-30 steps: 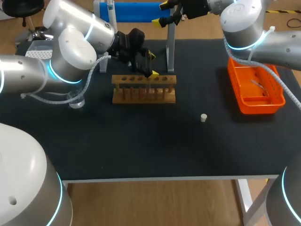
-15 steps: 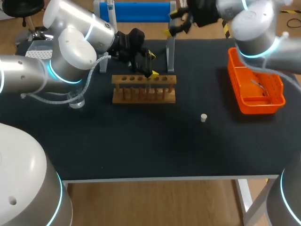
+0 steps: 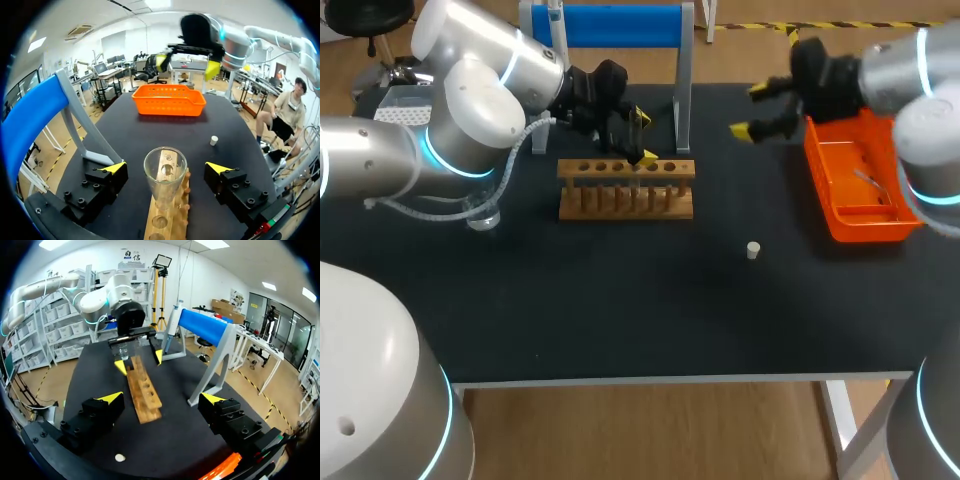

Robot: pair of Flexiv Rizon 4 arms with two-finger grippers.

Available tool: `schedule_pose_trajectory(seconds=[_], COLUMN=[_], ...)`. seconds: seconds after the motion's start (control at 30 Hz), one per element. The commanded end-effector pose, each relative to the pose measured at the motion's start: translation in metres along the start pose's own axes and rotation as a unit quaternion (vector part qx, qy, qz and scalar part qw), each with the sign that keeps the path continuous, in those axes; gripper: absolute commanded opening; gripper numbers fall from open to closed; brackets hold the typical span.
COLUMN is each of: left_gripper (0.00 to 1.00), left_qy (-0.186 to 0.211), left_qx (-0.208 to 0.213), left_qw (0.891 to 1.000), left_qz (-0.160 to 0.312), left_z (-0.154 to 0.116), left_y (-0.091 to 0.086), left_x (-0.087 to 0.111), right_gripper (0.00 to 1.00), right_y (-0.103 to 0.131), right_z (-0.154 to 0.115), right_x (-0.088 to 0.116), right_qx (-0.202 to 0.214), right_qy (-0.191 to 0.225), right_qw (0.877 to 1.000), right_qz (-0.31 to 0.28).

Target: Invert the test tube, pick up the pipette, mount the tip to pipette, aspirate from beaker and dispense into the tube, eject the tip, return the pipette, and cap with the stopper.

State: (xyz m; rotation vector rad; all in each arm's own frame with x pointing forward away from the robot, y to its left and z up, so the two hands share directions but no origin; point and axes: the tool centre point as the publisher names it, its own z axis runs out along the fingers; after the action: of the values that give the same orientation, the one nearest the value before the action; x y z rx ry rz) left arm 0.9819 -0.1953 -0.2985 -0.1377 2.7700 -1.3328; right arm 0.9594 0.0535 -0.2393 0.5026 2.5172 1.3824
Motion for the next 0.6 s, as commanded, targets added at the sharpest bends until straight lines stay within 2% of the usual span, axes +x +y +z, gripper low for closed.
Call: schedule_pose_trajectory(seconds=[0.03, 0.27, 0.6], left_gripper=[1.00, 1.00, 1.00], left_qy=[0.002, 0.002, 0.002], left_qx=[0.000, 0.000, 0.000], left_qw=[1.000, 1.000, 1.000], left_qz=[0.000, 0.000, 0.000], left_z=[0.000, 0.000, 0.000], left_y=[0.000, 0.000, 0.000], left_x=[-0.001, -0.001, -0.001], right_gripper=[1.00, 1.00, 1.00], right_y=[-0.025, -0.062, -0.100], right_z=[-0.047, -0.052, -0.051], right_x=[0.031, 0.051, 0.077], right_qx=[-0.014, -0.006, -0.004], right_qy=[-0.025, -0.038, -0.051], right_qw=[1.000, 0.999, 0.999], right_qz=[-0.001, 0.004, -0.006])
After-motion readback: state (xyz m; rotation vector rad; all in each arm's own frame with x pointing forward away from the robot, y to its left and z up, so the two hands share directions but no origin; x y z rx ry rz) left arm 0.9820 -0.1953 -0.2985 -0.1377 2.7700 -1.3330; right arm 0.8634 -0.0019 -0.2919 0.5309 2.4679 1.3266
